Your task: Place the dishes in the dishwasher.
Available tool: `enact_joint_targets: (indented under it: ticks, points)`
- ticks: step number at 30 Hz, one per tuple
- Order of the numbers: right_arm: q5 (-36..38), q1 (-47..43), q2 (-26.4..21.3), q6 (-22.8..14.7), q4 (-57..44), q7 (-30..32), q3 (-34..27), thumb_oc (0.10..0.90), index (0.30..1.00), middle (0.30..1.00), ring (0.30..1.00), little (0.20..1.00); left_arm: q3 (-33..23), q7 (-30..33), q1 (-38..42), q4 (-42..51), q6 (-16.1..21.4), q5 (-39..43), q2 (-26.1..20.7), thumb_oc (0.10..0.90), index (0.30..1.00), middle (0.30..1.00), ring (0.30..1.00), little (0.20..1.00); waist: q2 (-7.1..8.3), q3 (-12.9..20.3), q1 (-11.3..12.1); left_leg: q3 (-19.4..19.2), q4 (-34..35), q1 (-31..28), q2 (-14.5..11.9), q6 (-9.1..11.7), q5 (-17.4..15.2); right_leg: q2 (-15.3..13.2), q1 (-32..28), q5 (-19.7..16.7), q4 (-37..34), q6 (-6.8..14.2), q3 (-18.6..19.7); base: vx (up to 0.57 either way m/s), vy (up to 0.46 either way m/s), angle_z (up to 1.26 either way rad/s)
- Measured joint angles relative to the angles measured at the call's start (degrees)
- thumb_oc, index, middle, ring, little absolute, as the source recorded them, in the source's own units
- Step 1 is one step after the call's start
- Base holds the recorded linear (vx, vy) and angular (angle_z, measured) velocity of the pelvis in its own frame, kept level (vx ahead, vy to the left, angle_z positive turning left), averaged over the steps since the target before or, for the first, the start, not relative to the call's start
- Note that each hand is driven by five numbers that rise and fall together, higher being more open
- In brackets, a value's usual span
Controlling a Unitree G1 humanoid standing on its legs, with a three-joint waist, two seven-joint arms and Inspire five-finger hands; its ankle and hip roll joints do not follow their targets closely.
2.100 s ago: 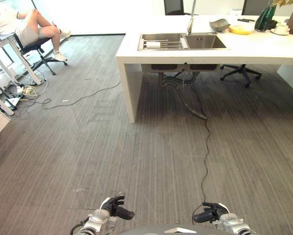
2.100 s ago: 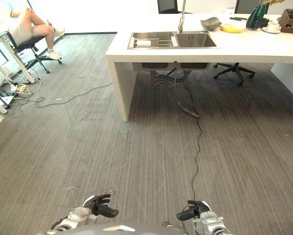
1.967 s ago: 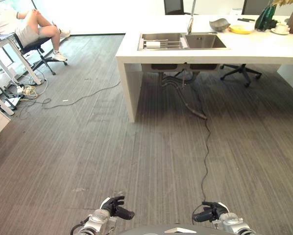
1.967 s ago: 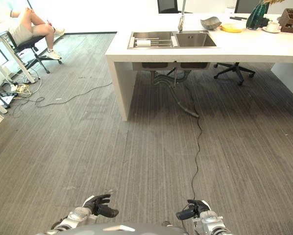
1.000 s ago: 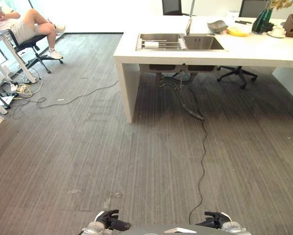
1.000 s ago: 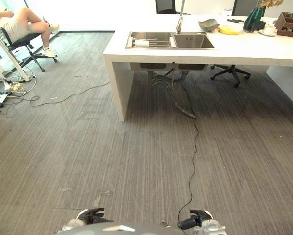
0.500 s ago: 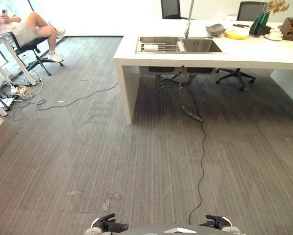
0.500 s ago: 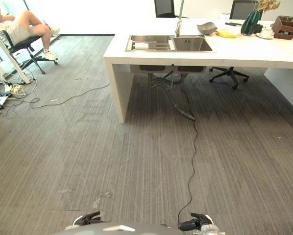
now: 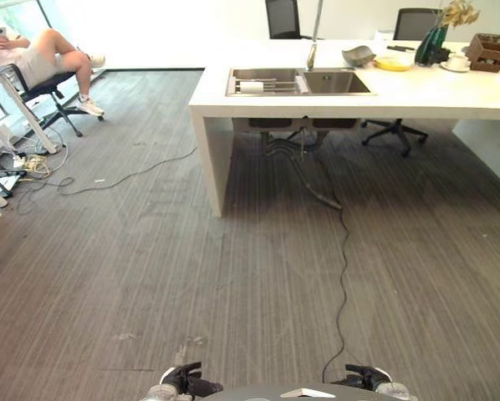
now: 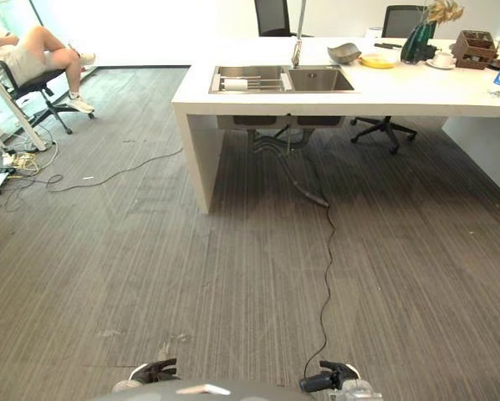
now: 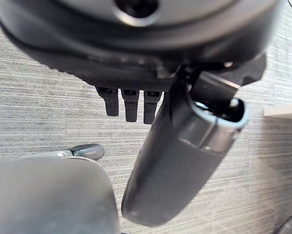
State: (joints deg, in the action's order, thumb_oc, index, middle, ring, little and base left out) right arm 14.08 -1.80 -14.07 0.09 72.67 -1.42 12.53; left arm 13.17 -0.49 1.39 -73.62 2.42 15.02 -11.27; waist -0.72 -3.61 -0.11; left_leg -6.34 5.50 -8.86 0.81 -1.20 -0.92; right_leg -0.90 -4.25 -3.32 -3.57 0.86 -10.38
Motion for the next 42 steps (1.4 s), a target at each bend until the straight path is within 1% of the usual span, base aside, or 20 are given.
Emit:
enact_joint_targets:
  ticks: [4,6,7,11,13,16,18,21,23,24,25,26,27,29,32,34,35,36,38,42]
  points:
    - [-0.07,-2.59,0.12,0.18,-0.97,-0.44,0.73,0.8,0.9,0.9,0.9,0.9,0.88,0.14,3.69,0.19,-0.12,0.06,-0.34,0.8,0.9,0.9,0.9,0.9,0.62,-2.87,-0.04,-1.11,-0.35,0.67,0.14,-1.55,-0.57,-1.33,5.67,2.85,11.09,1.49,-0.53,0.04,0.103,-0.16]
    - [0.38,-3.77,-0.34,0.17,-1.75,-0.48,0.15,0.8,0.9,0.9,0.9,0.9,1.5,0.01,5.05,0.23,-0.43,0.05,-0.03,0.8,0.9,0.9,0.9,0.9,-0.01,-4.7,-1.04,-0.15,-0.31,-0.37,-0.13,-2.09,-0.05,-4.13,13.53,6.36,26.61,5.26,-0.9,0.22,-0.023,0.02]
    - [0.77,-3.67,-0.34,0.06,-2.28,-0.51,-0.16,0.8,0.9,0.9,0.9,0.9,1.5,0.07,5.04,0.21,-0.43,0.08,-0.03,0.8,0.9,0.9,0.9,0.9,-0.05,-4.78,-1.25,-0.04,-0.27,-0.6,0.06,-2.01,-0.25,-5.07,14.44,6.84,27.44,5.42,-0.51,0.23,-0.045,0.16]
    - [1.8,-3.85,-0.37,-0.27,-3.27,-0.51,-0.01,0.8,0.9,0.9,0.9,0.9,1.17,0.63,5.86,-0.08,-0.5,0.07,-0.09,0.8,0.9,0.9,0.9,0.9,1.01,-5.2,-1.69,2.07,-0.71,-0.31,-0.15,-1.68,-1.02,-6.92,16.92,5.81,15.94,7.04,3.93,0.31,-0.137,0.23]
    - [2.27,-4.25,-0.27,-0.34,-3.33,-0.59,-0.25,0.8,0.9,0.9,0.9,0.9,1.12,0.62,6.84,-1.4,-0.55,0.04,-0.05,0.8,0.9,0.9,0.9,0.9,1.02,-5.92,-2.99,4.05,-0.45,-0.59,-0.76,-0.71,-1.87,-8.15,17.29,1.83,2.95,10.27,7.31,0.4,-0.148,0.47]
    - [2.23,-4.09,-0.19,-0.41,-3.14,-0.59,-0.53,0.8,0.9,0.9,0.9,0.9,0.9,0.72,4.98,-2.68,-0.58,0.03,-0.37,0.8,0.9,0.9,0.9,0.9,1.74,-5.89,-3.03,4.44,-0.13,-4.68,-1.38,2.04,-5.4,-11.06,17.16,-0.04,0.87,10.46,1.79,0.48,-0.254,0.2]
    - [2.2,-3.6,-1.13,-0.39,-2.75,-0.63,-2.0,0.8,0.9,0.9,0.9,0.9,-0.42,0.76,3.42,-2.69,-0.61,0.03,0.6,0.8,0.9,0.9,0.9,0.9,-0.38,-4.79,-3.74,5.95,0.04,-7.15,-5.86,4.11,-8.23,-9.54,16.73,-5.02,6.41,8.87,-3.73,0.44,-0.298,0.47]
    - [1.59,-3.88,-2.18,0.03,-1.74,-1.14,-1.73,0.8,0.9,0.9,0.9,0.9,-0.66,0.33,3.5,-2.4,-0.42,0.12,1.05,0.8,0.9,0.9,0.9,0.9,-1.65,-3.55,-2.55,5.58,-7.41,-7.76,-11.03,6.64,-7.41,-5.04,13.85,-2.82,10.58,2.7,-5.66,0.36,-0.279,0.41]
    - [1.23,-4.01,-1.99,-0.06,-0.88,-1.12,-1.35,0.8,0.9,0.9,0.9,0.9,-0.71,0.05,3.4,-2.24,-0.36,0.24,1.01,0.8,0.9,0.9,0.9,0.9,-0.58,-2.53,-1.09,6.71,-17.68,-4.76,-13.16,9.71,-5.86,-2.76,10.69,-0.73,9.99,-0.39,-6.78,0.38,-0.405,0.11]
    - [1.21,-3.79,-2.04,-0.29,-1.11,-1.17,-0.96,0.8,0.9,0.9,0.9,0.9,-1.18,0.05,4.24,-1.76,-0.4,0.78,0.91,0.8,0.9,0.9,0.9,0.9,0.04,-2.46,-0.94,9.52,-31.9,2.23,-14.25,10.46,-5.51,-1.97,9.4,0.57,9.7,-1.93,-7.96,0.31,-0.402,0.15]
    - [1.19,-3.75,-2.19,-0.32,-0.95,-1.21,-0.01,0.8,0.9,0.9,0.9,0.9,-1.26,0.07,4.67,-1.59,-0.41,0.85,0.96,0.8,0.9,0.9,0.9,0.9,0.42,-2.73,-0.11,9.73,-38.43,5.61,-14.64,9.61,-2.71,-1.11,8.25,1.19,9.63,-3.13,-8.04,0.29,-0.381,0.07]
    - [1.14,-3.29,-1.74,0.02,-1.61,-1.15,0.46,0.8,0.9,0.9,0.9,0.9,-3.0,-0.1,3.82,-0.75,-0.6,1.85,0.71,0.8,0.9,0.9,0.9,0.9,1.33,-2.37,0.99,10.19,-44.99,9.01,-15.17,10.72,5.85,0.07,5.77,2.11,8.78,-4.95,-7.86,0.29,-0.318,-0.06]
    - [1.15,-2.77,-1.63,-0.04,-1.67,-1.12,1.33,0.8,0.9,0.9,0.9,0.9,-3.24,-0.02,3.93,-0.13,-0.71,2.74,0.35,0.8,0.9,0.9,0.9,0.9,2.16,-2.69,1.12,9.61,-49.63,11.46,-15.46,9.25,11.37,0.35,3.85,2.31,7.13,-5.4,-8.09,0.3,-0.25,-0.06]
    - [1.18,-3.63,-1.72,0.32,0.01,-0.8,2.48,0.8,0.9,0.9,0.9,0.9,-3.06,0.61,4.95,3.95,-0.08,4.53,-0.73,0.8,0.9,0.9,0.9,0.9,3.35,-4.57,2.08,7.35,-58.2,19.18,-14.75,8.53,4.51,0.36,0.12,3.91,5.08,-7.0,-8.35,0.34,-0.137,0.06]
    - [1.21,-3.51,-2.54,0.87,0.38,-0.5,2.38,0.8,0.9,0.9,0.9,0.9,-2.86,0.67,5.49,8.53,-0.07,6.64,-1.03,0.8,0.9,0.9,0.9,0.9,3.61,-6.13,3.42,1.86,-48.75,22.66,-11.92,9.98,-0.11,0.45,-3.86,4.17,2.28,-6.46,-7.8,0.37,-0.014,-0.08]
    - [1.18,-3.58,-2.88,0.95,0.14,-0.61,2.47,0.8,0.9,0.9,0.9,0.9,-2.79,0.63,5.02,13.25,-0.39,8.18,-1.57,0.8,0.9,0.9,0.9,0.9,2.63,-7.35,4.9,0.52,-33.12,23.25,-7.41,9.32,-0.55,1.46,-7.24,4.8,-0.68,-5.93,-6.3,0.43,0.05,-0.31]
    - [1.18,-3.6,-2.88,0.99,0.14,-0.63,2.47,0.8,0.9,0.9,0.9,0.9,-2.78,0.41,5.11,14.16,-0.4,8.61,-1.8,0.8,0.9,0.9,0.9,0.9,2.13,-7.44,5.32,0.58,-29.33,23.6,-6.25,8.33,0.2,1.65,-8.16,4.79,-1.84,-5.88,-6.23,0.46,0.052,-0.34]
    - [1.05,-3.69,-3.0,1.11,0.54,-0.86,2.72,0.8,0.9,0.9,0.9,0.9,-2.83,0.46,4.66,17.1,-0.58,9.69,-2.14,0.8,0.9,0.9,0.9,0.9,1.75,-7.64,6.66,3.35,-15.21,22.9,-2.17,8.18,1.98,2.11,-8.6,5.71,-2.25,-4.89,-4.34,0.46,0.036,-0.52]
    - [-0.59,-4.5,-3.79,0.95,1.21,-1.25,2.53,0.8,0.9,0.9,0.9,0.9,-2.82,0.28,4.34,20.65,-0.6,11.37,-3.02,0.8,0.9,0.9,0.9,0.9,-0.16,-8.64,9.23,4.89,-2.94,23.4,0.3,7.26,7.76,3.22,-10.4,7.38,-2.41,-4.26,-1.97,0.42,0.035,-0.65]
    - [-0.65,-3.49,-3.73,0.92,1.95,-1.83,2.15,0.8,0.9,0.9,0.9,0.9,-3.2,0.52,1.73,30.62,-0.87,12.15,-7.71,0.8,0.9,0.9,0.9,0.9,-0.24,-9.01,11.71,1.33,-4.57,24.78,0.42,7.51,8.61,3.68,-15.47,12.1,-2.49,-2.85,-0.19,0.49,0.102,-0.36]
